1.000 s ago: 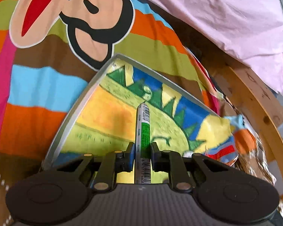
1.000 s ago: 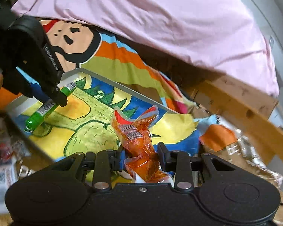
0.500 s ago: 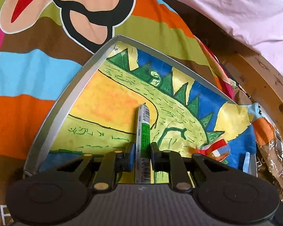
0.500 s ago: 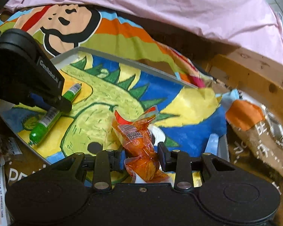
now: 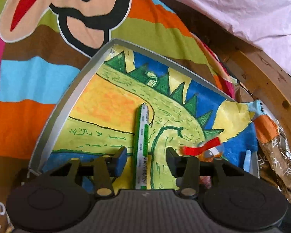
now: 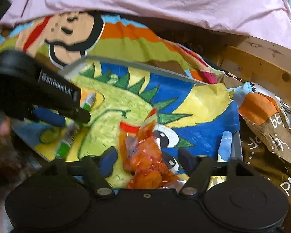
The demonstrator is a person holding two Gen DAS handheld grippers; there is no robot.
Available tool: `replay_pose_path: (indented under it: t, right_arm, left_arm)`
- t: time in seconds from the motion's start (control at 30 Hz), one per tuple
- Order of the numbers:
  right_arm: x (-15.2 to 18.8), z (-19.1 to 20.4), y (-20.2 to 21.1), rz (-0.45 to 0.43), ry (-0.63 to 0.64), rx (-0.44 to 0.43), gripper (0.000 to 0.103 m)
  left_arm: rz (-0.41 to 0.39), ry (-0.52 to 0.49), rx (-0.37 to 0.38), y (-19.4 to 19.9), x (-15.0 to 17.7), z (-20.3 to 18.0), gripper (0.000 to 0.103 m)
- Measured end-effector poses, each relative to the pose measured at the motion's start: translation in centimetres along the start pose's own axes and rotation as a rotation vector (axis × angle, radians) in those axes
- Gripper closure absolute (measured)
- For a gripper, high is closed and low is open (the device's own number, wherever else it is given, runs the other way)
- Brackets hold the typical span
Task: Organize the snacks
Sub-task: 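Open both tools to drop the sausage stick and orange bag in the tray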
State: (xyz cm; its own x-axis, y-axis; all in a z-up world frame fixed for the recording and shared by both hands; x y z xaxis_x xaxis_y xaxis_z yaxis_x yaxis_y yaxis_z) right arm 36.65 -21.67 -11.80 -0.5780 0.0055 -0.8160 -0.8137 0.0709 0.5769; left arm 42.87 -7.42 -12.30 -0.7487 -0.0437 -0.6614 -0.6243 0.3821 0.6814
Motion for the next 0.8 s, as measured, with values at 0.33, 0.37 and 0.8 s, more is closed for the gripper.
replay_pose_path:
  t: [0.33, 0.37, 0.8]
  right_arm:
    - [-2.7, -1.4, 6.8, -0.109, -0.096, -0.023, 0.005]
    - [-3.0, -1.7, 7.8, -0.127, -0.1, -0.021, 0.004]
    - [-3.3, -3.6, 18.2, -0.262, -0.15, -0.039, 0.001]
  left_arm:
    - [-0.111, -0.043, -0.087, 7.9, -0.4, -0.1, 0.01]
    - [-0.128, -0.049, -0.099, 8.8, -0.4, -0.2, 0.008]
    - [-0.258, -0.115, -0.185, 19.2, 3.0, -1.2, 0.001]
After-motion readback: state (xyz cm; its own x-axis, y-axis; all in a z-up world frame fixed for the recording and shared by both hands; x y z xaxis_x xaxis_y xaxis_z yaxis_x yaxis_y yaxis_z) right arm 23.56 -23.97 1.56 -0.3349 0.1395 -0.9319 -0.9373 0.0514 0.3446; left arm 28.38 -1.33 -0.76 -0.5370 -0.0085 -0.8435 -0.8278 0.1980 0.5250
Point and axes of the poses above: each gripper's, at about its wrist camera, not at the fingertips, and y roughly against the way its jaws point, z to its left, x to its underside, the point moved 9 cm from there along -y, roughly the way its jaws point, and after that the axes turned 7 degrees about -y, right-handed, at the moved point
